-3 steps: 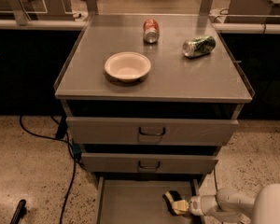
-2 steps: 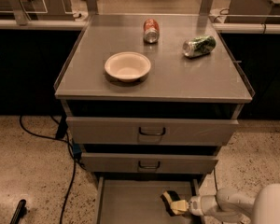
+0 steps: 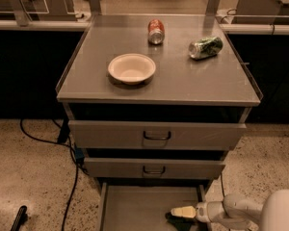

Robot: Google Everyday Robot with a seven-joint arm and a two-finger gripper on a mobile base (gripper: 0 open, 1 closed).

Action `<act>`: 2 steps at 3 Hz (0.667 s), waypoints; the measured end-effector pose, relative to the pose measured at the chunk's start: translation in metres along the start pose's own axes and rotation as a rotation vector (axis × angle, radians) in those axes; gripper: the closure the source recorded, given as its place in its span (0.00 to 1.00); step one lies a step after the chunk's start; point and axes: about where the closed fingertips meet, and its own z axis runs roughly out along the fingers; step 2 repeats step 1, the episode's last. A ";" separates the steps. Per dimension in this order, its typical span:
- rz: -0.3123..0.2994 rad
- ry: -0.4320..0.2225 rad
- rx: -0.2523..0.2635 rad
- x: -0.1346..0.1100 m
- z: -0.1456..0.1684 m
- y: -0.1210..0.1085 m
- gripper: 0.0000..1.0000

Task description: Place sponge into bottom drawer

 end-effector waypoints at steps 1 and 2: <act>0.000 0.000 0.000 0.000 0.000 0.000 0.00; 0.000 0.000 0.000 0.000 0.000 0.000 0.00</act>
Offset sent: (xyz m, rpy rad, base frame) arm 0.0000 0.0000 0.0000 0.0000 0.0000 0.0000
